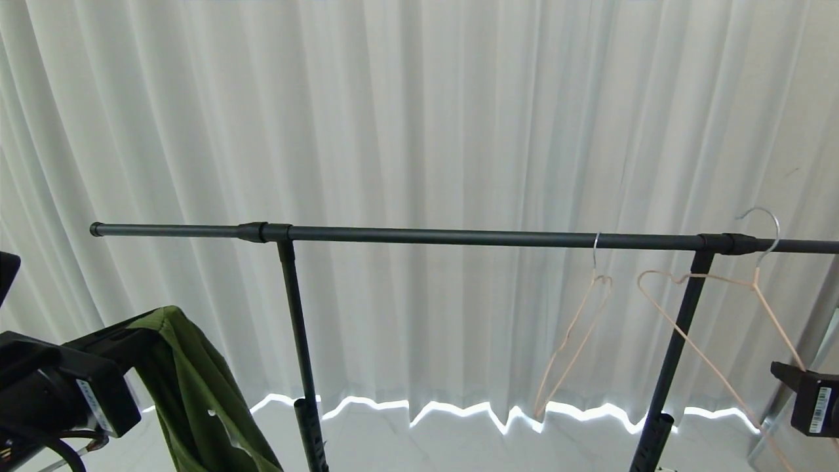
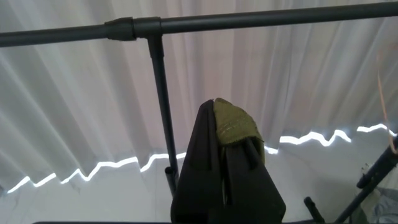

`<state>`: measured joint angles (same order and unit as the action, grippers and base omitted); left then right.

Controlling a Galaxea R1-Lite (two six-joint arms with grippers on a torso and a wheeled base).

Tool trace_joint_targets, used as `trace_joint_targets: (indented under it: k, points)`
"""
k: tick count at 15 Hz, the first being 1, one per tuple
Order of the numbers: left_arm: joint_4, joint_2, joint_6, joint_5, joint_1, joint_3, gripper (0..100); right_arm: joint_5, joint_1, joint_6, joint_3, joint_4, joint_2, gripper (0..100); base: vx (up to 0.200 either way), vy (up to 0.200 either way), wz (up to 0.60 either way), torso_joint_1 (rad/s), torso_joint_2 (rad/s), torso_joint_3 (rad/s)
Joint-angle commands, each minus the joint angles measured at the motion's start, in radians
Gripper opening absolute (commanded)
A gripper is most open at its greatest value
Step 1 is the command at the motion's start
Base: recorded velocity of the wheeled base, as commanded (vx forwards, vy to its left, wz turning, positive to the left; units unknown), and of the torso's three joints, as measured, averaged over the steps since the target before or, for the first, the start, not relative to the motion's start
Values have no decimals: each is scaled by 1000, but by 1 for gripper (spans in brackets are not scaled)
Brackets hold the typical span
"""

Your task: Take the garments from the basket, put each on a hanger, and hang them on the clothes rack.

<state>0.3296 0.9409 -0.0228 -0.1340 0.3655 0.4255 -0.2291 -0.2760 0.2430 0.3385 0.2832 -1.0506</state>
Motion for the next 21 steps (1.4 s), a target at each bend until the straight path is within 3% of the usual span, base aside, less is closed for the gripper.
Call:
trace_joint_targets:
  k: [1,5,8,14,17,19,21]
  points:
    - [0,-4,0,-1,0,-1,0,1,0,-1,-3,1,21,0,-200,0,0,-7,-2,7]
    - [0,-2,0,-1,0,-4,0,7,-3,-11,-1,2,20,0,-200,0,0,0,4,1]
    - [0,-4,0,1,1,-8,0,60,-5,-25,10,2,32,0,-67,0,0,1,1,1]
    - [0,4,-88,5,6,-48,0,449,-5,-122,73,50,92,0,0,0,0,0,0,0]
    - [-1,-2,-189,-13,0,-45,0,639,-17,-131,80,47,107,0,0,0,0,0,0,0]
    - [-1,9,-190,-55,-7,-25,0,674,-39,-134,86,47,95,0,0,0,0,0,0,0]
    - [-3,36,-190,-102,-8,38,0,679,-109,-185,178,39,-8,0,0,0,0,0,0,0]
